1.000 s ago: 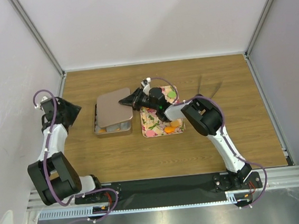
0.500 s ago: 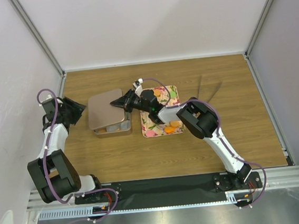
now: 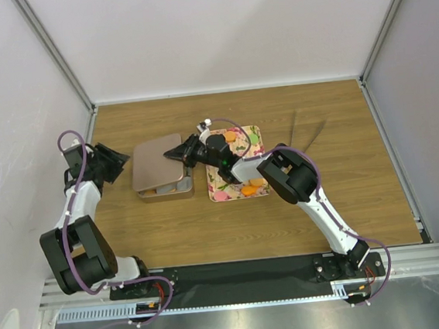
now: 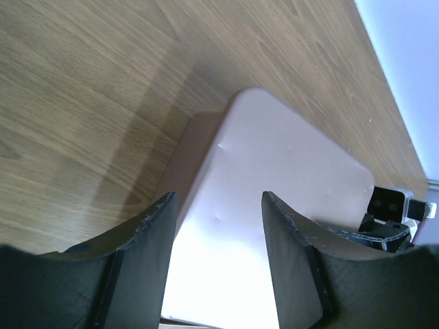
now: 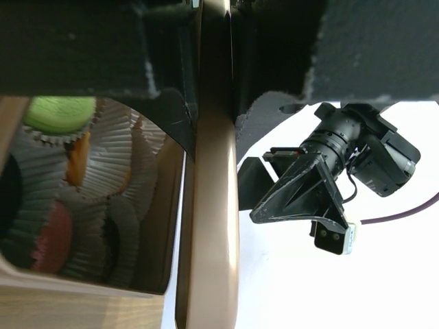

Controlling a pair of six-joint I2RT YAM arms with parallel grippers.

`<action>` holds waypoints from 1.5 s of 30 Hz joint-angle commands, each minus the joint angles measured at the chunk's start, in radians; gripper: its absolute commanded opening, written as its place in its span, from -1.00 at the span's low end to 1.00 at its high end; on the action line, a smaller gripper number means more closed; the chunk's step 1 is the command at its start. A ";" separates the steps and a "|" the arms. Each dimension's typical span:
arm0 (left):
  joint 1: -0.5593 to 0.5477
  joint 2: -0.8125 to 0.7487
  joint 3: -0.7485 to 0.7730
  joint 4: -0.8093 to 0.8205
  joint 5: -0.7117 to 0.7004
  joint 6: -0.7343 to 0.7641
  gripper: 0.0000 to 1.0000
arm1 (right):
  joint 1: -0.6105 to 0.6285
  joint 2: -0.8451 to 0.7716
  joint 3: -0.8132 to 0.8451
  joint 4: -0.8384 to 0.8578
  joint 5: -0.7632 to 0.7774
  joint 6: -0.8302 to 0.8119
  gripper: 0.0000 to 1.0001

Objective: Pack the cookies

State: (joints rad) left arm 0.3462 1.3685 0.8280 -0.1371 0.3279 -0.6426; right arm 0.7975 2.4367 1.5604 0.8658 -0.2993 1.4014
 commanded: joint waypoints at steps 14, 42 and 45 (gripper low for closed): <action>-0.036 0.033 -0.007 0.036 0.019 0.032 0.15 | -0.001 -0.025 -0.062 0.102 -0.001 0.022 -0.88; -0.072 0.096 -0.001 0.024 -0.021 0.044 0.10 | -0.046 -0.096 -0.198 0.173 -0.031 0.047 -0.51; -0.081 0.101 0.000 0.019 -0.032 0.047 0.10 | -0.052 -0.110 -0.220 0.173 -0.032 0.041 -0.51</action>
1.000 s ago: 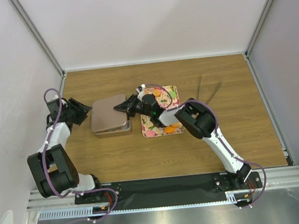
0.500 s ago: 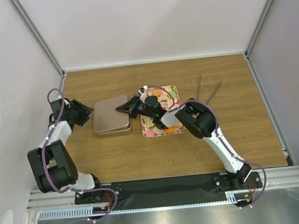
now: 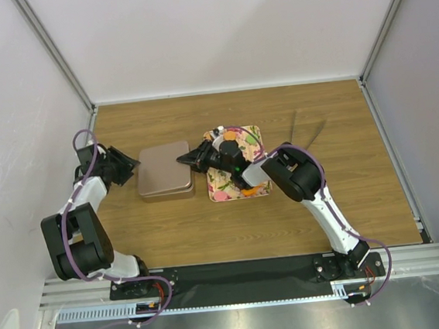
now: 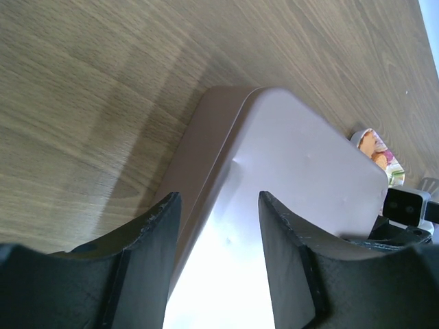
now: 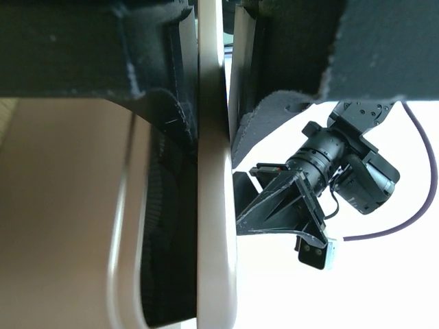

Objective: Pack the cookies

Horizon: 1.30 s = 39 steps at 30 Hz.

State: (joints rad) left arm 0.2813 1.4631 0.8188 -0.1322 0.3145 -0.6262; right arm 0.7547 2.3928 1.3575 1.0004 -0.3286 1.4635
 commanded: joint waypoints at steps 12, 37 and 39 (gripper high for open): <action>-0.037 0.013 0.013 0.008 -0.038 0.036 0.08 | -0.046 -0.101 -0.124 0.089 -0.012 -0.019 -0.50; -0.051 0.008 0.022 -0.009 -0.055 0.048 0.07 | -0.104 -0.178 -0.233 0.044 -0.040 -0.065 -0.39; -0.051 0.009 0.023 -0.010 -0.055 0.049 0.06 | -0.112 -0.185 -0.244 0.044 -0.041 -0.066 -0.39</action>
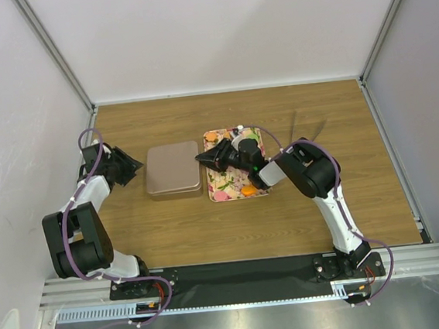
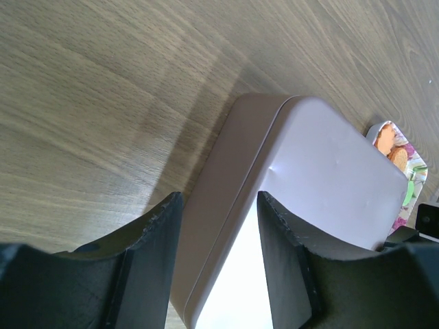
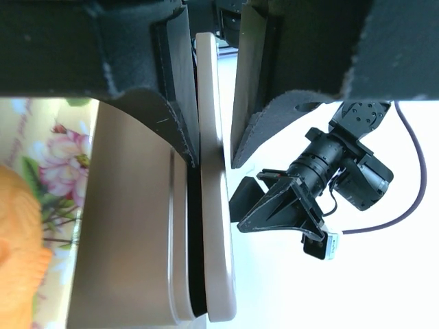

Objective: Pack the cookies

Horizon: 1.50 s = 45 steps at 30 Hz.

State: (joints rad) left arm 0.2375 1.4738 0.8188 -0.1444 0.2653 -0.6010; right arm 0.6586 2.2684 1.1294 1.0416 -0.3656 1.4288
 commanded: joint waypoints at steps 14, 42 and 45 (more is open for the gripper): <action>-0.046 -0.010 0.042 -0.009 -0.014 0.029 0.09 | -0.042 -0.113 -0.075 -0.037 -0.006 -0.082 -0.32; -0.112 0.077 0.152 -0.090 -0.098 0.070 0.10 | -0.001 -0.049 0.320 -0.744 0.068 -0.453 0.29; -0.119 0.085 0.161 -0.096 -0.109 0.075 0.10 | -0.001 -0.040 0.320 -0.742 0.056 -0.455 0.27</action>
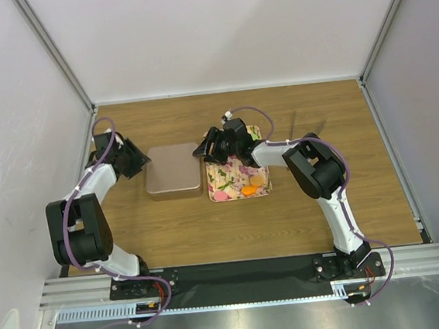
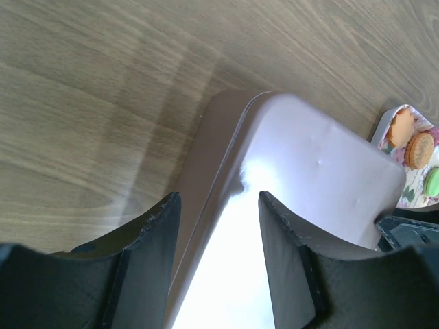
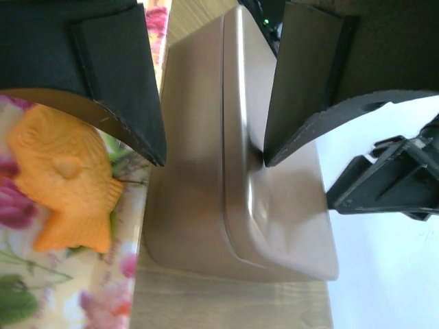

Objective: Pack the cookies

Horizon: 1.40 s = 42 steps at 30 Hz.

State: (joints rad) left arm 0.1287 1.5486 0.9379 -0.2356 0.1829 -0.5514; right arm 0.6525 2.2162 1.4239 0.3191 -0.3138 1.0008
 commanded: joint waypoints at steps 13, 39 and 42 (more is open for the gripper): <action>-0.024 0.048 0.052 -0.007 -0.037 0.021 0.10 | 0.018 0.034 0.052 -0.058 -0.022 -0.028 0.08; -0.026 0.162 0.156 -0.088 -0.141 0.051 0.11 | 0.070 0.050 0.155 -0.158 -0.064 -0.077 -0.08; -0.027 0.140 0.167 -0.091 -0.140 0.048 0.14 | 0.061 0.043 0.159 -0.170 -0.062 -0.090 -0.03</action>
State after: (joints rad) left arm 0.1131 1.6875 1.0805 -0.2718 0.0666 -0.5373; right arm 0.6975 2.2501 1.5452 0.1856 -0.3489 0.9524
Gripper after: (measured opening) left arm 0.568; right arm 0.471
